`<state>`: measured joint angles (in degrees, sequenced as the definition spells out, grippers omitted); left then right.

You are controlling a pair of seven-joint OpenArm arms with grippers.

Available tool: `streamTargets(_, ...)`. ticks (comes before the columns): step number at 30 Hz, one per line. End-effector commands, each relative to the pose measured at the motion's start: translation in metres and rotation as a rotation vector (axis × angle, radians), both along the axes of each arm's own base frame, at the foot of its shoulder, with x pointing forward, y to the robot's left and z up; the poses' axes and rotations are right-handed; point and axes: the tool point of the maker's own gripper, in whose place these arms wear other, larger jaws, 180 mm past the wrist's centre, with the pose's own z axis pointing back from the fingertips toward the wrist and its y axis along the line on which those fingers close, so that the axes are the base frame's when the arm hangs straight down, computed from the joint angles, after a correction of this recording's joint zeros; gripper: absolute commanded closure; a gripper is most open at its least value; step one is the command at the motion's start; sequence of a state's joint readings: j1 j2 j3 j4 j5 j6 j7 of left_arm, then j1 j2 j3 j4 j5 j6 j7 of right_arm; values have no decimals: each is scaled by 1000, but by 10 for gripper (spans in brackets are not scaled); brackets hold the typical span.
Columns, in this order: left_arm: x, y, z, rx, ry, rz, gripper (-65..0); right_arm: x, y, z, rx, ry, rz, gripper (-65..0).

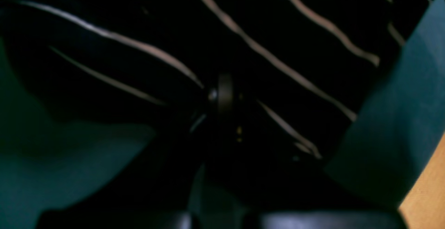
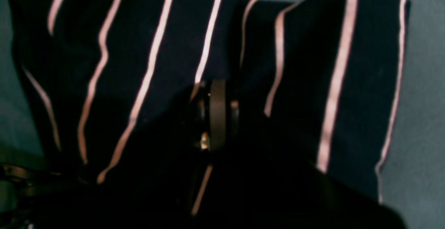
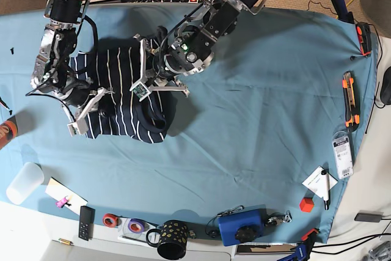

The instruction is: Layout the t-shirt on the table in an organized manner, then fold the t-shirt properly

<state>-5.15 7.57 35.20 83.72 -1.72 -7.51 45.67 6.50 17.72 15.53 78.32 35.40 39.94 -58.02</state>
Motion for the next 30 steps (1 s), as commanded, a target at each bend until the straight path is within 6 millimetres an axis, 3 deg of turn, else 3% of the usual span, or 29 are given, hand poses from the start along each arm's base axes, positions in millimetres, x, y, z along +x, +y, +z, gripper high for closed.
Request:
streamTargets(1,15,-8,27,-36,-51,19,0,11,-8,21,-1,-52,-10,-13)
streamTargets(9,46,19,105,3,-185,120,0,15,-30,104,14,-240,-59,0)
streamTargets(15,70,63,115,145,-300,288,0,-2,-39,143,-8,-304,-60,0)
streamTargets(18,77,92,110,157,-279,379,0,-14,-46,146,-7,-317,-81,0)
streamTargets(22,75,135,99,127,-209,481,0,-38,-43,131,-38,-261,-66,0)
streamTargets(30,34,212,79,191,-177,578,0,-88,-20,112,-86,-168,21,0)
